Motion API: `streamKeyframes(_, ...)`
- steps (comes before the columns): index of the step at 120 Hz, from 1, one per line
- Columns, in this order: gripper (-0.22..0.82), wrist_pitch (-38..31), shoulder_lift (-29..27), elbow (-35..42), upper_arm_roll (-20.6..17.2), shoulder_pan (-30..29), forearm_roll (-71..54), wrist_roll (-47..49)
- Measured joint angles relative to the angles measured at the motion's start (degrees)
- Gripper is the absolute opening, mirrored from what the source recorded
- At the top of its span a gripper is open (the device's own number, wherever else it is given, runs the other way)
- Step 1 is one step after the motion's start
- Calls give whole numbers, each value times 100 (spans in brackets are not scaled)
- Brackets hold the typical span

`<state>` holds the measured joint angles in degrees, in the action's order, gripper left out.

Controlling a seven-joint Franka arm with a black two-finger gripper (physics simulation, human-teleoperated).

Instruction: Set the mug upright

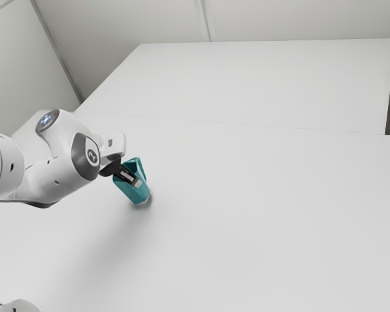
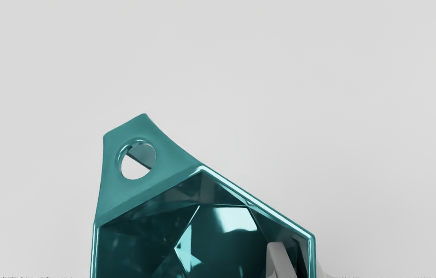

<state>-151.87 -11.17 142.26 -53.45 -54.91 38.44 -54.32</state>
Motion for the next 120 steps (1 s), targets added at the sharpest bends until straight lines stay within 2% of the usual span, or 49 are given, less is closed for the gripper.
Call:
streamKeyframes(104, -18, -417, 426, 61, -286, 36, 58, 55)
streamKeyframes(111, -14, -425, 425, 79, -288, 72, 62, 61)
streamKeyframes(120, 0, -429, 414, 89, -289, 106, 64, 64)
